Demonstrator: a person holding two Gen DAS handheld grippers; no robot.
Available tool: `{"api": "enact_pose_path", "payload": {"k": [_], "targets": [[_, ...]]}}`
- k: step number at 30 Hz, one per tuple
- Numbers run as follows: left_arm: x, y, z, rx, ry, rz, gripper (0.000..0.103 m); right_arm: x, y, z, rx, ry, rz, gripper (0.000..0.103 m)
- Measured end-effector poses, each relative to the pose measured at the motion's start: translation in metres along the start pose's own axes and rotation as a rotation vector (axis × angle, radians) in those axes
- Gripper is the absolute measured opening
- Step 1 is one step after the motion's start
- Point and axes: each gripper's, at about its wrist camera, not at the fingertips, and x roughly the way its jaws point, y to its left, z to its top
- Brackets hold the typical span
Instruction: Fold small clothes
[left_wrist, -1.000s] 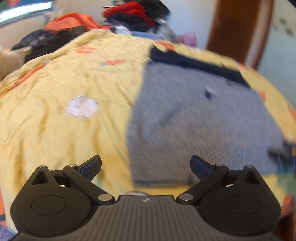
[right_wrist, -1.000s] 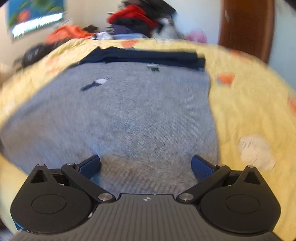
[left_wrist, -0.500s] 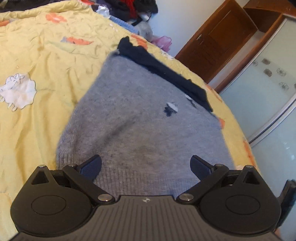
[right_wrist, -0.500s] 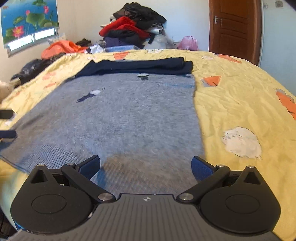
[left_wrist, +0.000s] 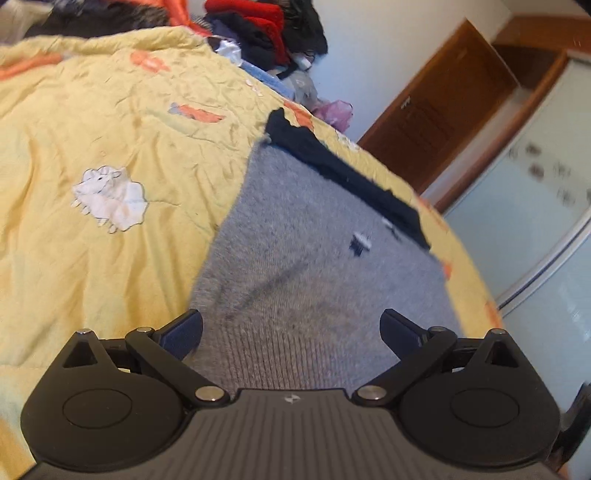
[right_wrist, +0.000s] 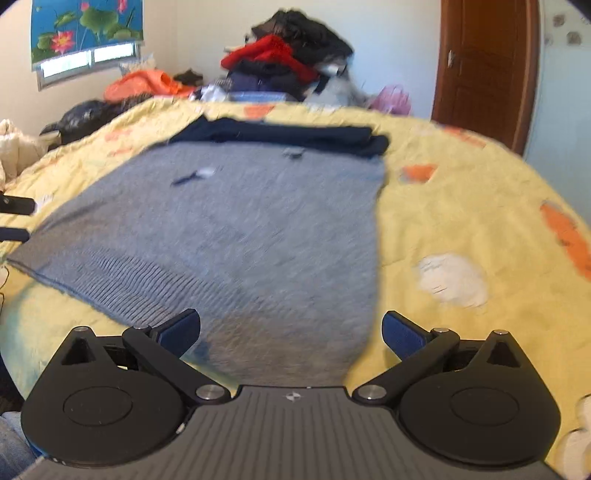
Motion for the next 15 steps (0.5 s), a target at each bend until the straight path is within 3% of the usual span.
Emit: {"api": "enact_pose_path", "payload": {"k": [4,7,11,15], "targets": [[-0.006,0.025,0.010,-0.137,0.060,-0.074,0.103,-0.011,-0.032,-0.003,0.143,-0.042,0.073,0.103],[-0.010,0.036,0.009,-0.151,0.051,-0.082,0.103,-0.006,-0.047,-0.006,0.250,-0.039,0.120,0.103],[0.000,0.050,0.010,-0.224,0.120,-0.104,0.103,0.011,-0.062,-0.020,0.444,0.007,0.348,0.102],[0.006,0.062,0.017,-0.307,0.166,-0.166,0.103,0.014,-0.078,-0.027,0.604,-0.006,0.401,0.098]]}}
